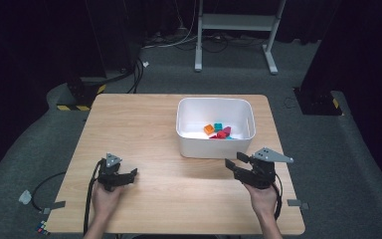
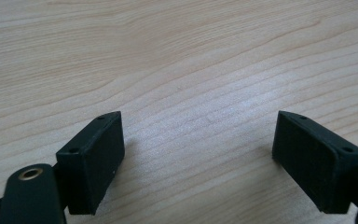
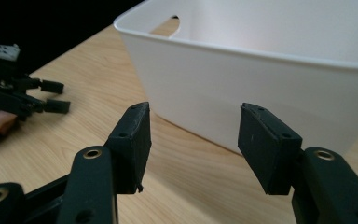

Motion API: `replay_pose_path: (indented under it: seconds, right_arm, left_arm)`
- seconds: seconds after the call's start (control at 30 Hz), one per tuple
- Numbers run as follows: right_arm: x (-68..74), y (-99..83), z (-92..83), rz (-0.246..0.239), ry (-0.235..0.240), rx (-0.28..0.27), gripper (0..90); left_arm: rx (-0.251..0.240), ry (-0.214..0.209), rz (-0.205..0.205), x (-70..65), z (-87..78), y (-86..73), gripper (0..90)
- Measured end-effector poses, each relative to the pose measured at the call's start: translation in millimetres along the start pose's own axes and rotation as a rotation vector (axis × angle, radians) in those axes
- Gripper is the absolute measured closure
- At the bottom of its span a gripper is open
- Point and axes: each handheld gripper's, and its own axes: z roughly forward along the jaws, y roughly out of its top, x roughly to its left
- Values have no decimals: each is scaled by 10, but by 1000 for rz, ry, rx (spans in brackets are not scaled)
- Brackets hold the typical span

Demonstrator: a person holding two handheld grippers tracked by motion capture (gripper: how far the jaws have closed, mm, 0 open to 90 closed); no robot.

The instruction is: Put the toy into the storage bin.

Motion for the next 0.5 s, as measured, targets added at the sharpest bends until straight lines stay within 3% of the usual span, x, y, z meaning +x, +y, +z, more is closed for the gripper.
replay_pose_path:
  seconds: [0.5]
  right_arm:
    - [-193, -572, 244, 30, -107, 100, 447]
  left_arm:
    - [0, 2, 0, 0, -1, -1, 168]
